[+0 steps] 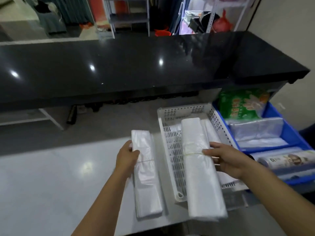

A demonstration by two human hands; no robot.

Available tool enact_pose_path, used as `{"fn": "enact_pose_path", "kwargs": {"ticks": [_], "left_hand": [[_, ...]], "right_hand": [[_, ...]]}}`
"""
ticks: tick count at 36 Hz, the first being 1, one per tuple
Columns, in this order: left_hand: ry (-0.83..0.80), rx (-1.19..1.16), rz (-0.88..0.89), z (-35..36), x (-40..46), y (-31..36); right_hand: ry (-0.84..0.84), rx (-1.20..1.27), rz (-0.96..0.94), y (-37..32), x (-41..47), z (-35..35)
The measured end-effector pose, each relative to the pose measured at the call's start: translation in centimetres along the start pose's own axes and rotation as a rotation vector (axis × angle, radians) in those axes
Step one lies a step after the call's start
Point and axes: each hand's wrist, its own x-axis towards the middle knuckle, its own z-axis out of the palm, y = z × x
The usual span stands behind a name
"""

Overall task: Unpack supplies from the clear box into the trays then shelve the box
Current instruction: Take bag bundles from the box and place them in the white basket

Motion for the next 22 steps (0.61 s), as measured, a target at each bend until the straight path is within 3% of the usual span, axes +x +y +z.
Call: {"fn": "enact_pose_path", "kwargs": {"ticks": [2, 5, 9, 13, 22], "left_hand": [[0.028, 0.159, 0.114, 0.3, -0.5, 0.5], [-0.053, 0.094, 0.187, 1.2, -2.2, 1.3], [-0.327, -0.239, 0.015, 3.2, -4.7, 2.0], [-0.410, -0.340, -0.076, 4.8, -5.5, 2.3], [-0.325, -0.349, -0.088, 6.3, -6.9, 2.6]], "right_hand": [[0.006, -0.027, 0.031, -0.3, 2.0, 0.8], [-0.010, -0.063, 0.047, -1.1, 4.7, 1.8], [-0.065, -0.128, 0.059, -3.0, 7.9, 2.8], [-0.084, -0.229, 0.083, -4.3, 10.1, 3.8], [-0.014, -0.639, 0.032, -3.3, 9.7, 4.7]]}}
